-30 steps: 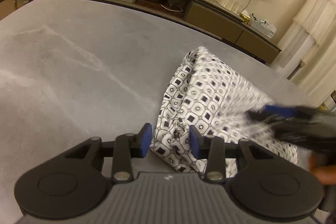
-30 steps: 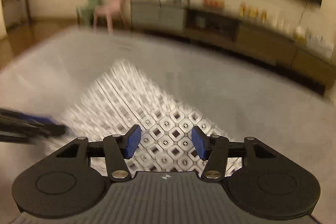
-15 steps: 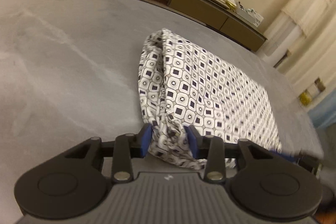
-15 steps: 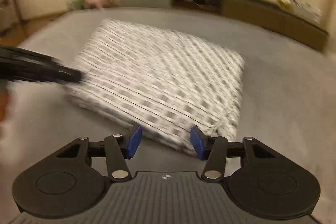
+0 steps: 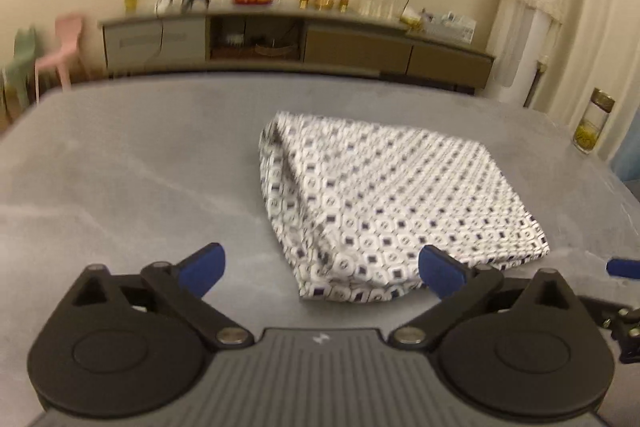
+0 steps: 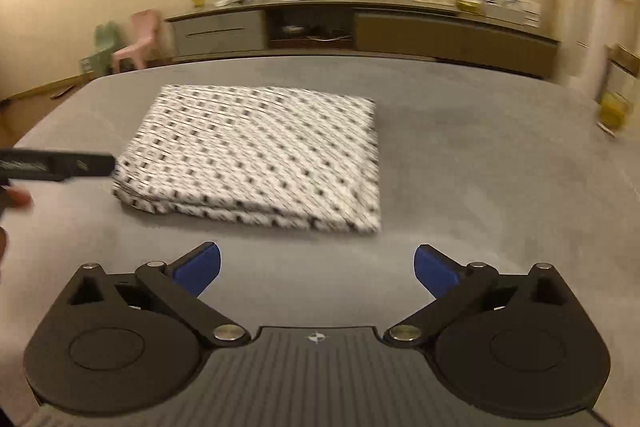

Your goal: Fold clothes

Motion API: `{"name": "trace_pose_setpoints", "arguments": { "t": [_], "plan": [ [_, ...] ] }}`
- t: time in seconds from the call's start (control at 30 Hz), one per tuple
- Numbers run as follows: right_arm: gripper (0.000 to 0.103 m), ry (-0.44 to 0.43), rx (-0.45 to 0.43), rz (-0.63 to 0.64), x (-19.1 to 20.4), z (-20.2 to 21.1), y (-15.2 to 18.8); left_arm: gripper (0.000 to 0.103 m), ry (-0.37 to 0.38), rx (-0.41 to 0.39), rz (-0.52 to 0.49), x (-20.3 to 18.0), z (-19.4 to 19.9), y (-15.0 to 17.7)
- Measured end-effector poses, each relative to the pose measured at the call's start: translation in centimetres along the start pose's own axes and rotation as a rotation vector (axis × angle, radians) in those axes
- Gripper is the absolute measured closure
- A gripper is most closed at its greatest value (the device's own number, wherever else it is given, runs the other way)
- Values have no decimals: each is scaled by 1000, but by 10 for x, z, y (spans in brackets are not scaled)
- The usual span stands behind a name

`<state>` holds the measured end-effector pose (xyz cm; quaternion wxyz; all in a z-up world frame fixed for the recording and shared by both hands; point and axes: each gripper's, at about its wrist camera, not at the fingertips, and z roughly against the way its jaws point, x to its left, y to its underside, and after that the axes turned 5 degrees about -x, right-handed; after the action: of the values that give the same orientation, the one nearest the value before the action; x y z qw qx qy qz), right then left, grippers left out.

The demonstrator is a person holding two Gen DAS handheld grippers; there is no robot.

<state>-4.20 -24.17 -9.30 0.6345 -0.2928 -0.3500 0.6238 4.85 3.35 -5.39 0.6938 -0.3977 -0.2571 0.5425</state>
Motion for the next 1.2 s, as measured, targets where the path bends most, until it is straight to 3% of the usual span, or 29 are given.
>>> {"name": "trace_pose_setpoints", "arguments": {
  "t": [0.13,0.27,0.6,1.2],
  "plan": [
    [1,-6,11,32,12,-3,8,0,64,-31,-43,-20,5,1],
    [1,-22,-3,115,33,-5,15,0,201,-9,62,-18,6,10],
    [1,-20,4,125,34,-12,18,0,88,31,106,-6,-1,15],
    [1,3,13,109,24,-20,18,0,1,64,37,-16,6,34]
  ]
}}
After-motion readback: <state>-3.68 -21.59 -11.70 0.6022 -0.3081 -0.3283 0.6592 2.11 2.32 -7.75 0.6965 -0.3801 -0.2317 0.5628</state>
